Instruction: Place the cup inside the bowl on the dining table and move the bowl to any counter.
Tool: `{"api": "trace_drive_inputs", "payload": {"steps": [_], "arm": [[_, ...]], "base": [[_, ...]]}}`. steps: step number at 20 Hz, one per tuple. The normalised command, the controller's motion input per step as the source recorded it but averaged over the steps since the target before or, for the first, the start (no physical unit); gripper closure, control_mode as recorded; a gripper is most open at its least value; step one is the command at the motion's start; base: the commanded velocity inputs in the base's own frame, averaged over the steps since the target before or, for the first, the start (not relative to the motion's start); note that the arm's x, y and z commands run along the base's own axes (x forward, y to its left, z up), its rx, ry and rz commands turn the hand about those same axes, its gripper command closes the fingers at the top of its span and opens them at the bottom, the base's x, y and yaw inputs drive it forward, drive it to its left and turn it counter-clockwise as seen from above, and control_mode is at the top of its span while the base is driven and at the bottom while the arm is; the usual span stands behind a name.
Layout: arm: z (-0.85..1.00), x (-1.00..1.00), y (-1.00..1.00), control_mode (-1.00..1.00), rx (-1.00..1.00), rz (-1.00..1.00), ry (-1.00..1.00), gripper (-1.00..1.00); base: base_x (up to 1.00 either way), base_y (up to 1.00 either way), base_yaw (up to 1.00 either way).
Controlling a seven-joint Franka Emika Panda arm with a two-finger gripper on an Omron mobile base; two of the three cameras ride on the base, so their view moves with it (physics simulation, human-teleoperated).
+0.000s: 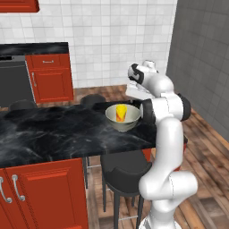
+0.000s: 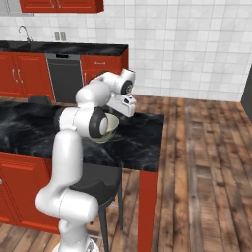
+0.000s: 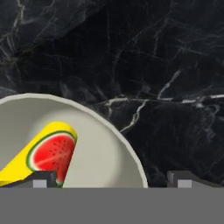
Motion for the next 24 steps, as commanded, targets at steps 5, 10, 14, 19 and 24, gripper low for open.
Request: {"api": "trace_drive_inputs", "payload": {"steps": [5, 10, 14, 19, 24], "arm": [[-0.12, 0.01, -0.15, -1.0, 0.0, 0.0, 0.0, -1.0], [-0.08, 0.0, -0.01, -1.0, 0.0, 0.0, -0.01, -1.0], [-0.05, 0.0, 0.0, -1.0, 0.02, 0.0, -0.03, -1.0], [0.0, 0.0, 0.0, -1.0, 0.05, 0.0, -0.05, -1.0], [-0.06, 0.0, 0.0, -1.0, 0.04, 0.0, -0.03, -1.0]], "base": [[0.0, 0.0, 0.0], [0.0, 0.0, 0.0], [0.0, 0.0, 0.0], [0.0, 0.0, 0.0], [0.0, 0.0, 0.0]]}}
